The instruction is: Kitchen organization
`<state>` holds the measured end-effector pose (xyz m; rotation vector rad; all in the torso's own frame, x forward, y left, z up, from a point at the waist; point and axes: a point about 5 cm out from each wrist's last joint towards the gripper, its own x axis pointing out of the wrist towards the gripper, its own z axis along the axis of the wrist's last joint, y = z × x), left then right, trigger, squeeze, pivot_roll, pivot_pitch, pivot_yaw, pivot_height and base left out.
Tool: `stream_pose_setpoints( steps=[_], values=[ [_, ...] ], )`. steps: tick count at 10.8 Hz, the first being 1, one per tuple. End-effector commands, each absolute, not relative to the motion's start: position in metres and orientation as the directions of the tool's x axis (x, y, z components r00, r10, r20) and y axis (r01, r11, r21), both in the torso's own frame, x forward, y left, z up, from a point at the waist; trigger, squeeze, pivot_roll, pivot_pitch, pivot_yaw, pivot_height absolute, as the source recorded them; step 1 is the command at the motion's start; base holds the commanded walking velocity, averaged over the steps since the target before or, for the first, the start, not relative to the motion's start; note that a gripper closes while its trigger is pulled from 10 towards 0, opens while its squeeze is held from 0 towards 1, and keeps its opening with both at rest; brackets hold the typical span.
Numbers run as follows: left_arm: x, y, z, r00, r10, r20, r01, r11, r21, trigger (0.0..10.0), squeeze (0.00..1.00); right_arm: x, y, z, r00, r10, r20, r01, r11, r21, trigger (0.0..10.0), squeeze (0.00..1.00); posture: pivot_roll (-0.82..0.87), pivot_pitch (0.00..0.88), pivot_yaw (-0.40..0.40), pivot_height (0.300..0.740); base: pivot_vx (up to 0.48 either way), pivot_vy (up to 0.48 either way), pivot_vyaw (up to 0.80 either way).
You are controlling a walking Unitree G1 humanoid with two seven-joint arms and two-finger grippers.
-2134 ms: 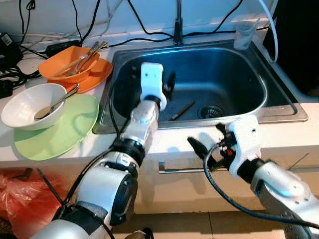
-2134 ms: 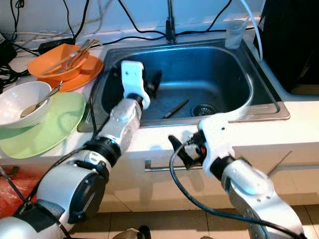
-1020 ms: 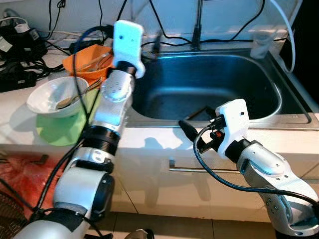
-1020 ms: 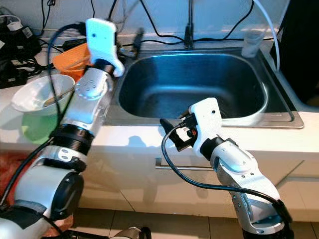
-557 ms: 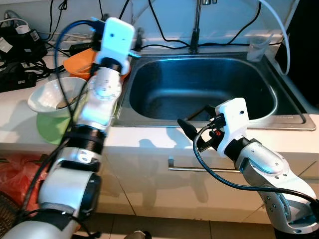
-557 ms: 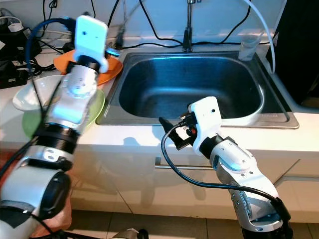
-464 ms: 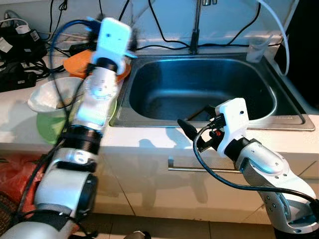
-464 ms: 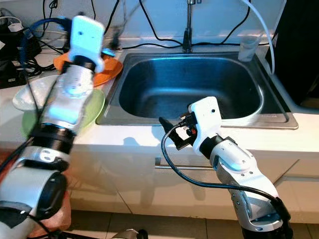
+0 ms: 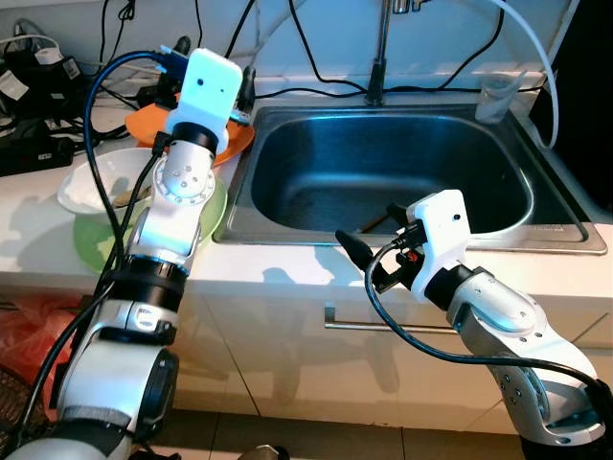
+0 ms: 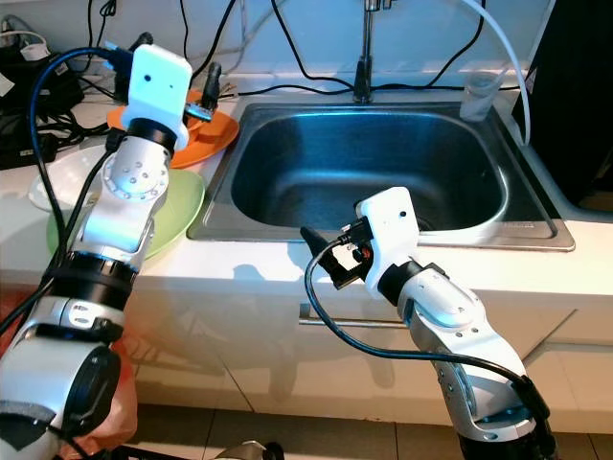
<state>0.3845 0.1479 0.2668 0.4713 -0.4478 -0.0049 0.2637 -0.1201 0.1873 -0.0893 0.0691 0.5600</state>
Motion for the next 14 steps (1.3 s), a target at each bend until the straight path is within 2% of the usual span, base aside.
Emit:
stream_pose_setpoints(
  steps=[1,7,12,14],
  values=[
    [0.383,0.151,0.267,0.905,-0.102,0.414,-0.107,0.885,0.453,10.0,0.0,0.264,-0.118,0.191,0.842,0.535,-0.068,-0.539,0.839,-0.077,10.0,0.0,0.01,0.007,0.094,0.74,0.0,0.0,0.0],
    [0.378,0.153,0.267,0.907,-0.115,0.404,-0.101,0.875,0.474,10.0,0.0,0.265,-0.117,0.191,0.846,0.53,-0.059,-0.533,0.842,-0.079,10.0,0.0,0.02,0.013,0.107,0.74,0.0,0.0,0.0],
    [0.383,0.182,0.249,0.947,-0.045,0.319,-0.157,0.801,0.577,10.0,0.0,0.262,-0.116,0.186,0.839,0.539,-0.079,-0.544,0.836,-0.071,10.0,0.0,0.02,0.02,0.098,0.74,0.0,0.0,0.0],
    [0.383,0.186,0.244,0.955,-0.039,0.295,-0.154,0.783,0.603,10.0,0.0,0.261,-0.118,0.186,0.84,0.536,-0.082,-0.541,0.838,-0.072,10.0,0.0,0.02,0.023,0.096,0.74,0.0,0.0,0.0]
  ],
)
